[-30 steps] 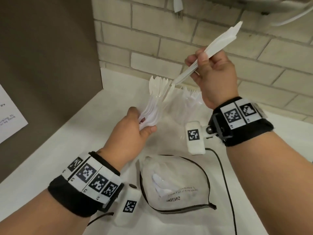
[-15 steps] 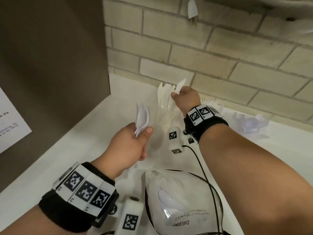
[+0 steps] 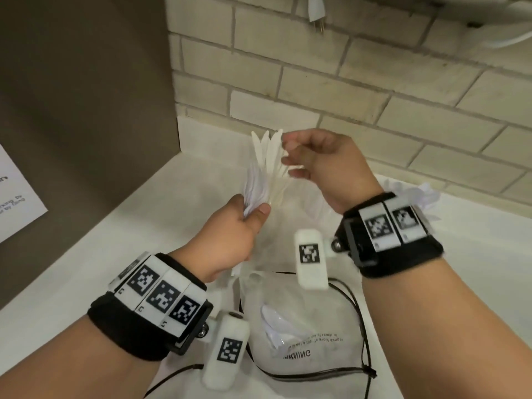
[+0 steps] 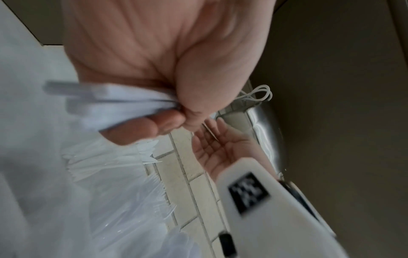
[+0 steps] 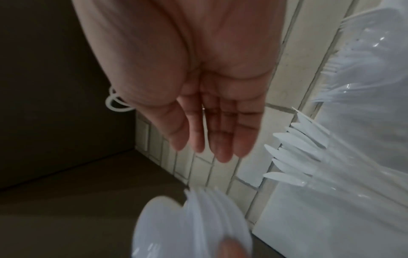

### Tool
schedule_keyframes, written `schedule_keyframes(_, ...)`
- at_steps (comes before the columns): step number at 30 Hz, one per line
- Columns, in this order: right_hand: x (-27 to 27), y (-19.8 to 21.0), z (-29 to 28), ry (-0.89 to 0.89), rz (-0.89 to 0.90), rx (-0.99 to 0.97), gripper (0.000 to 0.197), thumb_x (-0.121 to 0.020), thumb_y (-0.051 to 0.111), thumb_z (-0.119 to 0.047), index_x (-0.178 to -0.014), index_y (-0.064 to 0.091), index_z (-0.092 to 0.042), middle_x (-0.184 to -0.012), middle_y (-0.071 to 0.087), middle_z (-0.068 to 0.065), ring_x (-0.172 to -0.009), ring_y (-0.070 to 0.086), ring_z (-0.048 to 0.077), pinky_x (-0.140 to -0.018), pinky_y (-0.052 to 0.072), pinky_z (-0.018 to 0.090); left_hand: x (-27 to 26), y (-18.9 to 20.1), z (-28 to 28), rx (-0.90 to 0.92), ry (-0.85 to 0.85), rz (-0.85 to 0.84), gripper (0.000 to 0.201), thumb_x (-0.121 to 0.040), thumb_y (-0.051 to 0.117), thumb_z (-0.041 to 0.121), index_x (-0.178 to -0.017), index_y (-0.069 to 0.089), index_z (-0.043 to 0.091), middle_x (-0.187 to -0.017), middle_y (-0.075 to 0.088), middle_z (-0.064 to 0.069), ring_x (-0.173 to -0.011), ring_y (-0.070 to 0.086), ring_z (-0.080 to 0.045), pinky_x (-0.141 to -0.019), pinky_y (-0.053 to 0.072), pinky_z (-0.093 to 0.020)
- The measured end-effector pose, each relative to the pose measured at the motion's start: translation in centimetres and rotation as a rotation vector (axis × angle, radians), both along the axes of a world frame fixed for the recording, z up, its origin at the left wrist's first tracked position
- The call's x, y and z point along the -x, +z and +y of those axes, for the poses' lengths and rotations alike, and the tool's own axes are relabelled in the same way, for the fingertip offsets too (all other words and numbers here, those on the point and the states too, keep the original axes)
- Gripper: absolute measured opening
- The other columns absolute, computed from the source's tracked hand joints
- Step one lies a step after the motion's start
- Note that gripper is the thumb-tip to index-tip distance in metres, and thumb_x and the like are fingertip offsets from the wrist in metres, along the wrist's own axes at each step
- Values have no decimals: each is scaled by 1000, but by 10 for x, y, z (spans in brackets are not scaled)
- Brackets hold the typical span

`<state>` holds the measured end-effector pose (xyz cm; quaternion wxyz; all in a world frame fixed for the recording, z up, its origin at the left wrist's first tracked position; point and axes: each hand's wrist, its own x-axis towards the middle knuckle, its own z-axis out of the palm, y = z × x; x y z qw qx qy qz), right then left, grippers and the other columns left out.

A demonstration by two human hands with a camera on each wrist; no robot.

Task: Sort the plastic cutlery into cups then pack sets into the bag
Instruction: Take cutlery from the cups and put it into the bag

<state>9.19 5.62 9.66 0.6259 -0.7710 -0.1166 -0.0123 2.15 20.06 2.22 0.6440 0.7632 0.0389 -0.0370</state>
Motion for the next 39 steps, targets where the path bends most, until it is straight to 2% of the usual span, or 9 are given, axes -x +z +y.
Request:
schedule_keyframes(7,66,-22,-11,82,156,79,35,-92,52,-48,-97,66,-16,-92,71,-1,-84,68,15,-70,51,29,17,12,-10,391,-266,39,41,-79,49,49,-87,51,9,-59,40,2,-50,36,-12,-53,39,-28)
schedule_keyframes(11,82,-26,-15,-2,71,93,29,-81,70,-38,-103,68,-19,-84,73,-3,-82,70,9,-74,53,25,21,14,-15,420,-335,53,44,-79,46,52,-86,52,9,-59,38,1,-50,36,-11,-53,39,-27)
schedule_keyframes(15,89,-28,-16,-102,71,115,20,-88,66,-32,-98,71,-15,-84,74,-2,-83,70,9,-74,54,26,22,11,-19,417,-346,57,36,-89,50,48,-94,55,13,-65,47,2,-58,41,-11,-60,40,-29)
schedule_keyframes(18,91,-30,-16,-163,83,121,22,-93,57,-28,-84,65,-10,-88,71,11,-87,67,26,-81,55,44,24,11,-21,440,-349,84,30,-93,48,38,-104,54,10,-70,50,0,-62,43,-12,-62,39,-29)
schedule_keyframes(21,91,-34,-15,-190,104,76,33,-94,54,-31,-91,60,1,-95,67,23,-91,63,37,-83,52,54,25,13,-24,427,-340,106,24,-99,43,32,-99,54,10,-71,52,-1,-63,45,-13,-63,39,-29)
schedule_keyframes(25,94,-36,-11,-161,136,69,32,-94,54,-35,-90,63,-4,-86,70,19,-74,66,29,-81,56,49,25,16,-29,361,-346,96,25,-99,45,32,-86,54,13,-68,51,-2,-61,47,-12,-61,41,-27)
schedule_keyframes(29,88,-42,-11,-292,182,-4,28,-94,51,-26,-89,60,0,-84,68,17,-76,65,31,-76,55,49,25,14,-34,371,-316,110,24,-98,43,29,-100,61,14,-74,68,-1,-65,65,-12,-68,55,-26)
schedule_keyframes(35,83,-35,-21,-377,211,-513,21,-100,43,-15,-108,54,1,-80,71,12,-71,72,26,-61,57,33,20,10,-27,502,-246,189,28,-100,41,20,-106,61,1,-96,69,-16,-86,70,-28,-83,57,-42)
schedule_keyframes(39,80,-31,-24,-431,116,-555,8,-98,44,-9,-98,52,-7,-67,54,8,-44,47,16,-49,48,30,19,10,-22,497,-264,190,32,-100,39,26,-109,65,10,-89,69,-3,-74,68,-18,-80,54,-38)
